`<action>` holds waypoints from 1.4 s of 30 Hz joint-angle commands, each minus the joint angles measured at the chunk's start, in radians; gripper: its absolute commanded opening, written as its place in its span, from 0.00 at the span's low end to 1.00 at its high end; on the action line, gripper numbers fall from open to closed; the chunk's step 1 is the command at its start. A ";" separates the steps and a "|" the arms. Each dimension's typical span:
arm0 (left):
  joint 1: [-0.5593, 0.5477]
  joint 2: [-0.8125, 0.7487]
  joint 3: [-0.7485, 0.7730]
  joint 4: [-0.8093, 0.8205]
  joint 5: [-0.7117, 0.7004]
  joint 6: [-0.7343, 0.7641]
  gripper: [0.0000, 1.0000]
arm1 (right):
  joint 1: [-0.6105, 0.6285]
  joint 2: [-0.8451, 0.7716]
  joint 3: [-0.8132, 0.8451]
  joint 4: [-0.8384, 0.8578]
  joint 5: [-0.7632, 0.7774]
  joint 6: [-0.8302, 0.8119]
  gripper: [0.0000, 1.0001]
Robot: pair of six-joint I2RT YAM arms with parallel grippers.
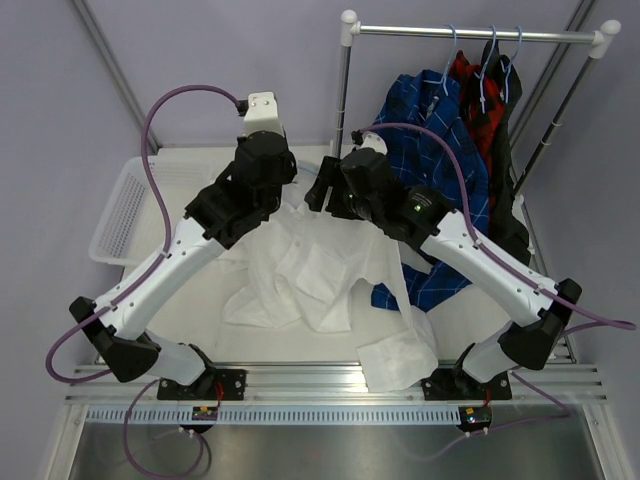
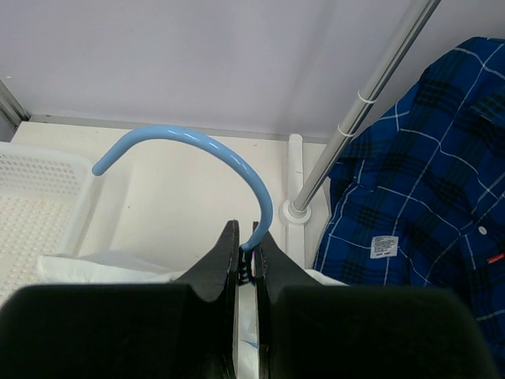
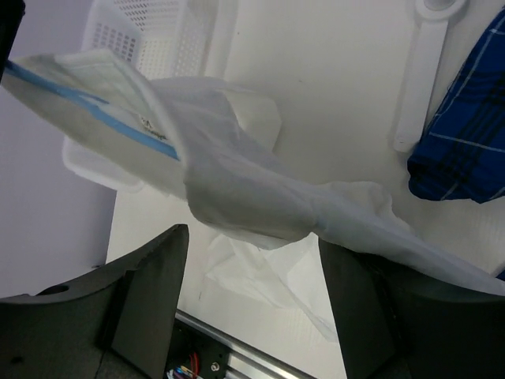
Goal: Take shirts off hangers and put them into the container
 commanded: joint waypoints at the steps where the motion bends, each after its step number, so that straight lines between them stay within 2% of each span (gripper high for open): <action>1: -0.012 -0.063 -0.007 0.086 -0.049 -0.034 0.00 | 0.013 0.001 0.075 -0.022 0.131 0.102 0.75; 10: -0.038 -0.080 -0.035 0.090 -0.072 -0.043 0.00 | 0.014 0.043 0.109 0.009 0.197 0.182 0.66; 14: -0.040 -0.083 -0.035 0.093 -0.080 -0.028 0.00 | 0.014 0.050 0.097 0.012 0.215 0.179 0.37; 15: -0.040 -0.086 -0.037 0.101 -0.089 -0.019 0.00 | 0.013 0.047 0.091 0.010 0.220 0.179 0.22; 18: -0.040 -0.100 -0.057 0.136 -0.126 0.041 0.00 | 0.013 0.015 0.051 0.006 0.237 0.164 0.00; 21: -0.034 -0.121 -0.089 0.174 -0.158 0.101 0.00 | 0.011 -0.054 0.014 -0.011 0.268 0.126 0.00; 27: -0.003 -0.174 -0.146 0.176 -0.120 0.107 0.00 | -0.039 -0.146 -0.049 -0.075 0.300 0.052 0.00; 34: 0.038 -0.253 -0.207 0.170 -0.063 0.092 0.00 | -0.162 -0.230 -0.132 -0.105 0.202 -0.003 0.00; 42: 0.057 -0.284 -0.251 0.148 -0.092 0.190 0.00 | -0.228 -0.269 -0.107 -0.111 0.029 -0.112 0.00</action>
